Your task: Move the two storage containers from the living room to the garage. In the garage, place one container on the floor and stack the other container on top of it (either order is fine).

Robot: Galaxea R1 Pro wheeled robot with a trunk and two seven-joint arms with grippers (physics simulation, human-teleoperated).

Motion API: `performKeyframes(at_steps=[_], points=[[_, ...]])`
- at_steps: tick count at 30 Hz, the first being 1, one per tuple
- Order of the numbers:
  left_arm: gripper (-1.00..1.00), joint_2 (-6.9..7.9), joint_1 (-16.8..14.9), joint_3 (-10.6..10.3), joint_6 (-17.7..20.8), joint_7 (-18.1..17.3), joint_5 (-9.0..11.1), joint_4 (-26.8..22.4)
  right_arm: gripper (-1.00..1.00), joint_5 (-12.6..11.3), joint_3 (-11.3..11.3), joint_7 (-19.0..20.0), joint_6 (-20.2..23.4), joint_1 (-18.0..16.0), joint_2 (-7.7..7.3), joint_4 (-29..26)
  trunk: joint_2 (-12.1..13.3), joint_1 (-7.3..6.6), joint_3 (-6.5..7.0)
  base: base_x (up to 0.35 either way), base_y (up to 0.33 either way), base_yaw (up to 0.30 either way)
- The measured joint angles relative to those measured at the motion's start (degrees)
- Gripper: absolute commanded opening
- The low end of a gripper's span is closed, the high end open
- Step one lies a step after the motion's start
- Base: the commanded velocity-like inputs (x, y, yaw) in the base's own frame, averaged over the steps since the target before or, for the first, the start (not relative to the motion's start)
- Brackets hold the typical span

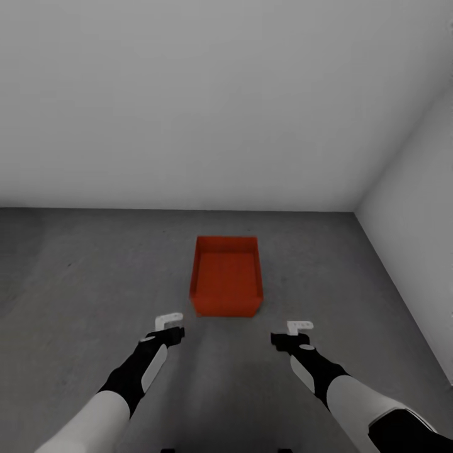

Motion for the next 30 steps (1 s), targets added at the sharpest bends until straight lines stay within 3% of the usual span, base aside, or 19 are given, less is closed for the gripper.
performKeyframes(at_steps=[8, 17, 22, 28, 30], points=[[1.0, 0.43, 0.0, 0.0, 0.1, -0.1, 0.2, 0.8, 1.0, -0.2, 0.0, -0.1, 0.1, 0.0, 0.04, 1.1, 0.0, -0.01, 0.0, -0.296, 0.0, 0.0], [1.0, 0.83, 0.0, 0.1, -0.4, -0.2, 0.2, 4.7, 1.0, -0.3, 0.0, 0.2, 0.2, 0.1, 0.13, 5.6, 0.0, -0.03, 0.0, -0.04, 0.0, 0.0], [1.0, 3.42, 0.0, 0.2, -1.3, -0.7, 0.6, 16.2, 1.0, -0.3, 0.0, 0.2, 0.3, 0.0, 0.11, 10.7, 0.0, -0.03, -0.01, -0.002, 0.0, 0.0], [1.0, 5.72, 0.0, 0.2, -8.4, -0.6, 2.9, 32.4, 1.0, -0.4, 0.0, 0.0, 0.0, 1.1, -0.06, 15.2, 0.0, -0.03, -0.01, 0.0, 0.0, 0.0], [1.0, 5.9, 0.2, 0.1, -9.2, -0.6, 3.1, 34.4, 1.0, -0.4, 0.0, 0.0, -0.1, 1.3, -0.37, 15.4, 0.0, -0.03, -0.01, 0.0, 0.0, 0.0]])
